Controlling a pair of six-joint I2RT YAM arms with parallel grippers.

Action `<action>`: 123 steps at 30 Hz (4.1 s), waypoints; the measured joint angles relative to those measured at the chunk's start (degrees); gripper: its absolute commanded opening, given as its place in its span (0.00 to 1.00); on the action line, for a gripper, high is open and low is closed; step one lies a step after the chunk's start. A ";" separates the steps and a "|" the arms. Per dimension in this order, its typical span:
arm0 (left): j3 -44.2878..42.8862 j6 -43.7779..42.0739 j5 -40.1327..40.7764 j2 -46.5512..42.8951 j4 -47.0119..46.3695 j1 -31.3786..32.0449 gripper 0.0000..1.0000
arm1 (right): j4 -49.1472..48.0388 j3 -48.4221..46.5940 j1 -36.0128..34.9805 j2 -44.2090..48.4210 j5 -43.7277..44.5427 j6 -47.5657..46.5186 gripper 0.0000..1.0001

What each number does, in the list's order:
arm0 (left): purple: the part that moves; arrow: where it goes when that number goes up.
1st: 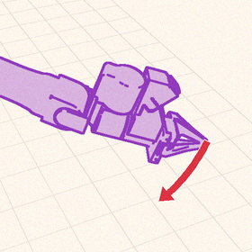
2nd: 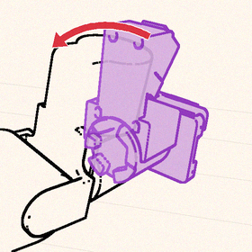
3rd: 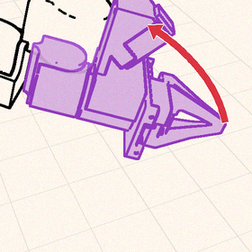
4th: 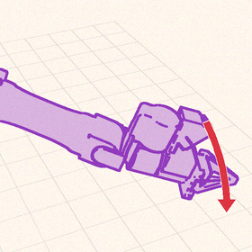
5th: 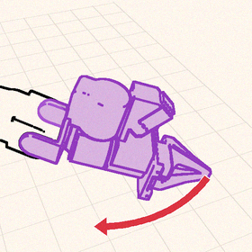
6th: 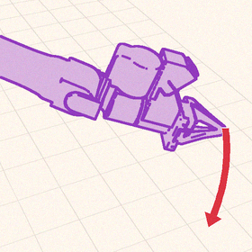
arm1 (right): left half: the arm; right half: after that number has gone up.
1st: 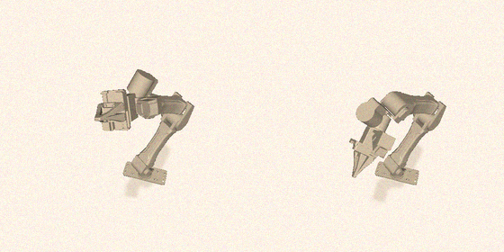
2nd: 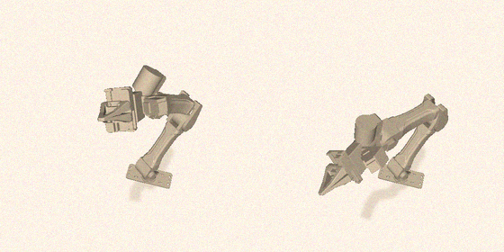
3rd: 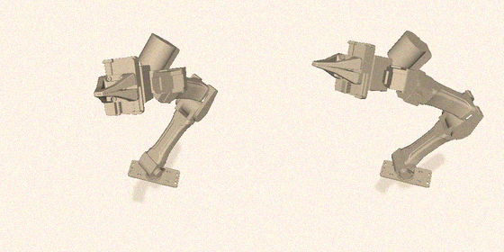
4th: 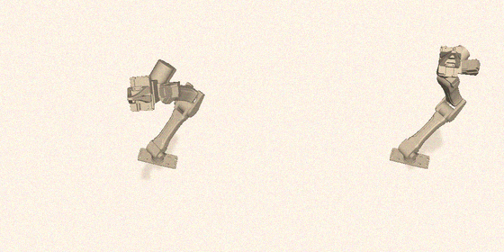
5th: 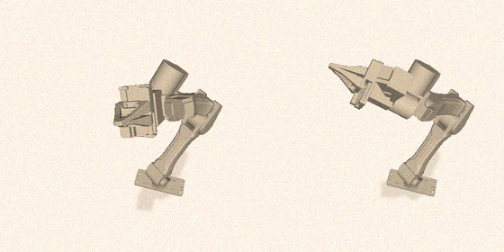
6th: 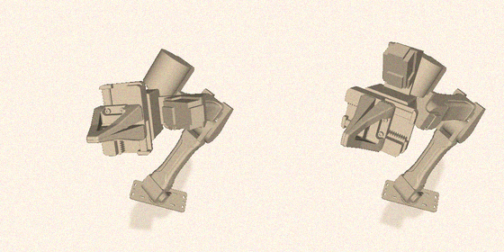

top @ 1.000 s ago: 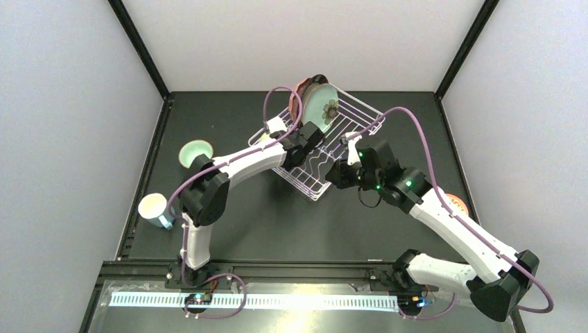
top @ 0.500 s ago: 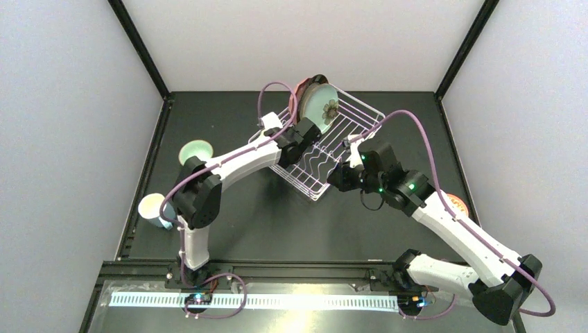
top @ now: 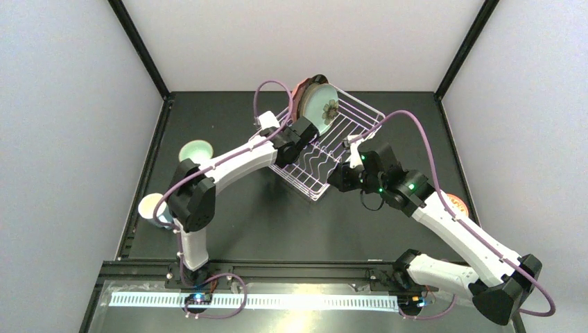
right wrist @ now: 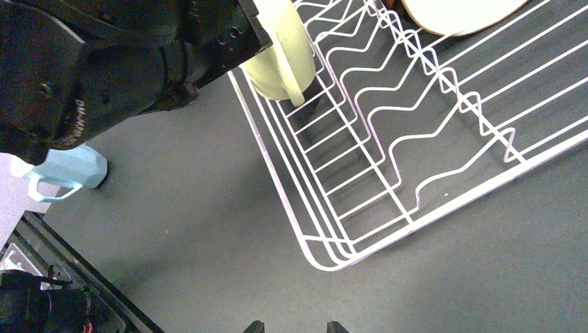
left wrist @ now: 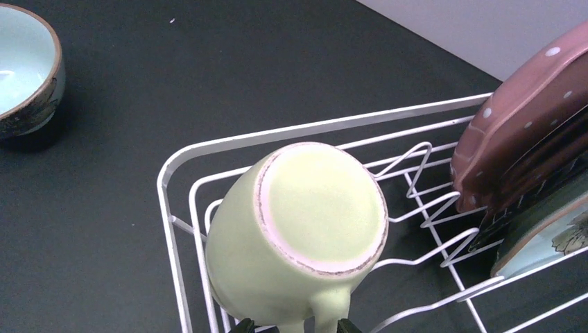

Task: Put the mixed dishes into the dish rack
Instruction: Place the upside down cup on the dish rack, then grab the cup from the center of the board.

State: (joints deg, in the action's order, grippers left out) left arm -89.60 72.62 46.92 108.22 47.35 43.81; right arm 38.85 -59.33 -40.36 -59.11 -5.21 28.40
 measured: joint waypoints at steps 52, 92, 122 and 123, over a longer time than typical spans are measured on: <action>-17.59 -36.61 -9.70 -46.73 0.24 0.52 0.76 | -0.02 -49.24 -20.35 -55.49 -14.38 -20.72 0.67; -11.89 -34.42 -2.69 -59.87 12.48 0.52 0.79 | -9.57 -85.09 -25.31 -89.66 -25.00 -16.90 0.91; -9.51 -15.02 3.48 -63.06 27.45 -0.74 0.82 | -10.86 -75.95 -27.15 -89.18 -25.46 -16.79 0.93; -8.98 -13.77 3.98 -63.30 27.93 -0.81 0.82 | -10.80 -72.24 -27.12 -87.01 -24.20 -16.92 0.93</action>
State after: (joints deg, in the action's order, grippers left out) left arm -98.59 58.85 50.89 44.93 75.29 43.00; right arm 28.05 -131.57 -67.48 -146.12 -29.41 11.49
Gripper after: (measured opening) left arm 0.816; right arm 0.922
